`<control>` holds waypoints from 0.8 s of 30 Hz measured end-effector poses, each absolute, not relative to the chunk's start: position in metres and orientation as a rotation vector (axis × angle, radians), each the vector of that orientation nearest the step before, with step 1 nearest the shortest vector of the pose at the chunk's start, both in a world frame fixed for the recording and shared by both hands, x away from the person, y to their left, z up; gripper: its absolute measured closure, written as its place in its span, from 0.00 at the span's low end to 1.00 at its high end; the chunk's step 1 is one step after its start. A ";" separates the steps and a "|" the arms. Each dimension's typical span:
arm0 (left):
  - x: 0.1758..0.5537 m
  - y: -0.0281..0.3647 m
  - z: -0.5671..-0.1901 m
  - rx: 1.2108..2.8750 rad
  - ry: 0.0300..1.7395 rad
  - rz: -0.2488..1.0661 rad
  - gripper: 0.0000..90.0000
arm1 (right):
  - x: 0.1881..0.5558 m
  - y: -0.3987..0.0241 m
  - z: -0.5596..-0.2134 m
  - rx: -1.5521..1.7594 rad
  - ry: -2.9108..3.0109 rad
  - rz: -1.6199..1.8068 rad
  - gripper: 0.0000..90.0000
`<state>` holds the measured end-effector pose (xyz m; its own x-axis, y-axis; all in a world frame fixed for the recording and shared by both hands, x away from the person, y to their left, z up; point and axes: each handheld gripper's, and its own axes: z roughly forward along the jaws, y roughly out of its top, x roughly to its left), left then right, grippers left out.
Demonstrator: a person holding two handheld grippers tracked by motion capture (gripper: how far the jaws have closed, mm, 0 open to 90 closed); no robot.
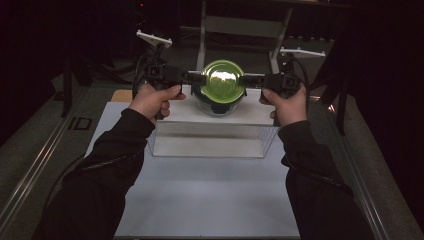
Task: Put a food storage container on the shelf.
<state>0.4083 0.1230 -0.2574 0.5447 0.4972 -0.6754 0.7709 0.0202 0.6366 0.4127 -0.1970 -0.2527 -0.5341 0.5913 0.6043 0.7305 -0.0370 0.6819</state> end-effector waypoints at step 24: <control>0.429 0.117 -0.272 1.521 1.186 -0.289 0.72 | 0.437 -0.191 -0.256 -1.551 -1.992 -1.595 0.80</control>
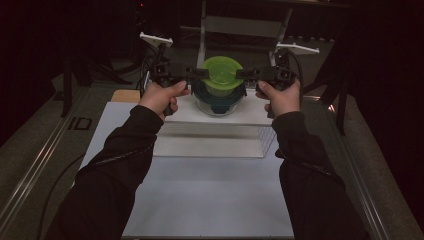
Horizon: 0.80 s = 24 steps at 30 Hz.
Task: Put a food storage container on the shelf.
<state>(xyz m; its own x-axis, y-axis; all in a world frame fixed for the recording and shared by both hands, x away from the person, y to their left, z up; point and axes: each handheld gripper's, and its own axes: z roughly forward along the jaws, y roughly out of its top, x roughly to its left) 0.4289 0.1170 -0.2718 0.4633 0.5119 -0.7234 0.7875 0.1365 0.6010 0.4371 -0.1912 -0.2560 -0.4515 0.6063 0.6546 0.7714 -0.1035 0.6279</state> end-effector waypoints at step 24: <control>0.404 0.129 -0.278 1.497 1.065 -0.202 0.17 | 0.426 -0.202 -0.259 -1.453 -2.088 -1.667 0.27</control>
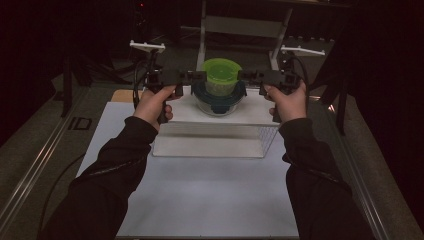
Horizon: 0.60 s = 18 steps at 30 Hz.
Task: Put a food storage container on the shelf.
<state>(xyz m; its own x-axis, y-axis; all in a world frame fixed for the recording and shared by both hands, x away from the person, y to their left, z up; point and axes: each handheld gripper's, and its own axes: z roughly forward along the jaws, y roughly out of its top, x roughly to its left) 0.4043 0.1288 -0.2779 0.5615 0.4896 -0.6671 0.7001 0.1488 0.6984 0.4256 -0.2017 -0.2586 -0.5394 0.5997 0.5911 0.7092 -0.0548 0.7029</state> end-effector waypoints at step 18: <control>0.322 0.129 -0.319 1.638 0.796 0.042 0.02 | 0.365 -0.216 -0.299 -1.338 -2.244 -1.733 0.23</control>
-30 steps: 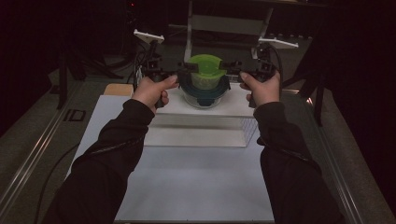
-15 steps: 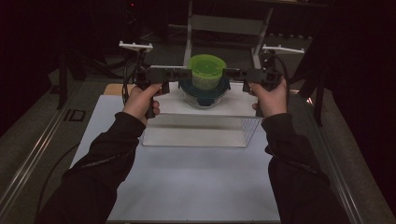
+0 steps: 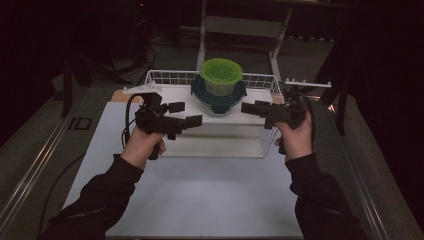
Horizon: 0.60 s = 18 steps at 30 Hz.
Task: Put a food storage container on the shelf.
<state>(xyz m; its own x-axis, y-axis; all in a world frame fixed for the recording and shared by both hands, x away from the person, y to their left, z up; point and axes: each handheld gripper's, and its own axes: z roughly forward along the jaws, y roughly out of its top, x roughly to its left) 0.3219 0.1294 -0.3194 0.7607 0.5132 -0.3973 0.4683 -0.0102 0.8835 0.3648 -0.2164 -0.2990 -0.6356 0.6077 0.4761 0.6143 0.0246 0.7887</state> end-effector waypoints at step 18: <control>0.274 0.113 -0.381 1.736 0.704 0.097 0.02 | 0.316 -0.220 -0.381 -1.280 -2.284 -1.727 0.22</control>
<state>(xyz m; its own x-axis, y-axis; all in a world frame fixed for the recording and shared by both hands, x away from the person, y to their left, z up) 0.2741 0.1130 -0.3811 0.8132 0.5010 -0.2961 0.4029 -0.1175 0.9077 0.3158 -0.2196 -0.3811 -0.6670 0.5913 0.4533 0.5973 0.0606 0.7997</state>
